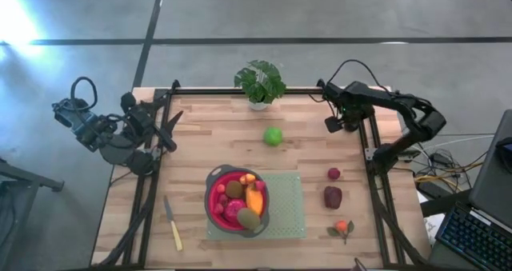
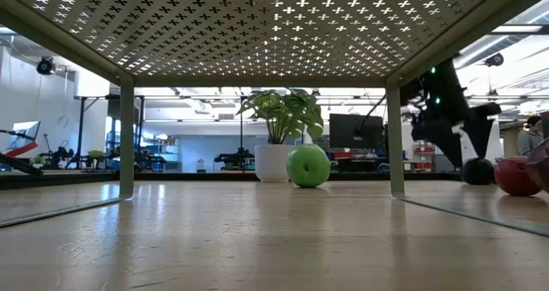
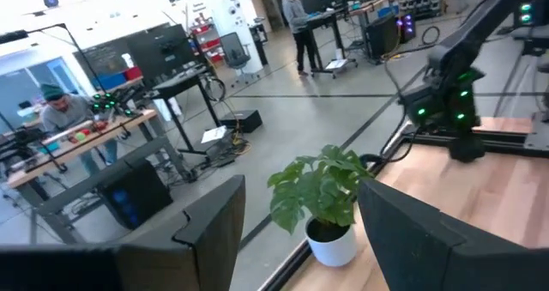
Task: Pick & Place Fruit
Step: Put the plum into the red strainer
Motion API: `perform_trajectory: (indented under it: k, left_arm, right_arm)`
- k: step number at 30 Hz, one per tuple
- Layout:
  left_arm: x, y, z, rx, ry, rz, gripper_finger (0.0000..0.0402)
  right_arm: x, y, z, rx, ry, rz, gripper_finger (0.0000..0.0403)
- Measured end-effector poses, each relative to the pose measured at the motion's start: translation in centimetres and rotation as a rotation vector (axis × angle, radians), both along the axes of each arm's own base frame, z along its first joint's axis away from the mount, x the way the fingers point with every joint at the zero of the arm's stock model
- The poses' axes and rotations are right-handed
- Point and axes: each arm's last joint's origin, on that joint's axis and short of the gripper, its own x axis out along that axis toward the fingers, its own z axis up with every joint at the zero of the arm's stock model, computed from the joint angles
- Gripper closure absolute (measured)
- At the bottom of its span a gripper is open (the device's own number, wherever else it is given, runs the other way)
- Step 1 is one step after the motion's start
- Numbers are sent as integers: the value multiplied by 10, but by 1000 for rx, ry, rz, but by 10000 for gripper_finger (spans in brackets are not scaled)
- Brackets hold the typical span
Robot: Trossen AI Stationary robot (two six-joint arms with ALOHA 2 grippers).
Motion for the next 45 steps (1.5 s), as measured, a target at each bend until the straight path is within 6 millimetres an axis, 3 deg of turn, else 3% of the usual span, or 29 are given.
perform_trajectory:
  k: [6,12,27,31,39,45]
  left_arm:
    - [1,-1,0,-4,2,-11,170]
    - [2,-1,0,-7,22,-43,170]
    - [6,-5,-2,-3,40,-56,170]
    - [8,-6,-3,-6,51,-74,170]
    - [11,-9,-5,-19,69,-111,170]
    - [12,-9,-5,-19,70,-111,170]
  right_arm:
    - [1,-3,-30,49,75,7,94]
    - [2,-3,-47,121,125,2,106]
    - [4,-6,-27,-43,-17,-16,161]
    - [4,-5,-27,-46,-25,-47,162]
    - [10,6,-33,45,-74,7,126]
    - [18,18,-34,46,-67,60,152]
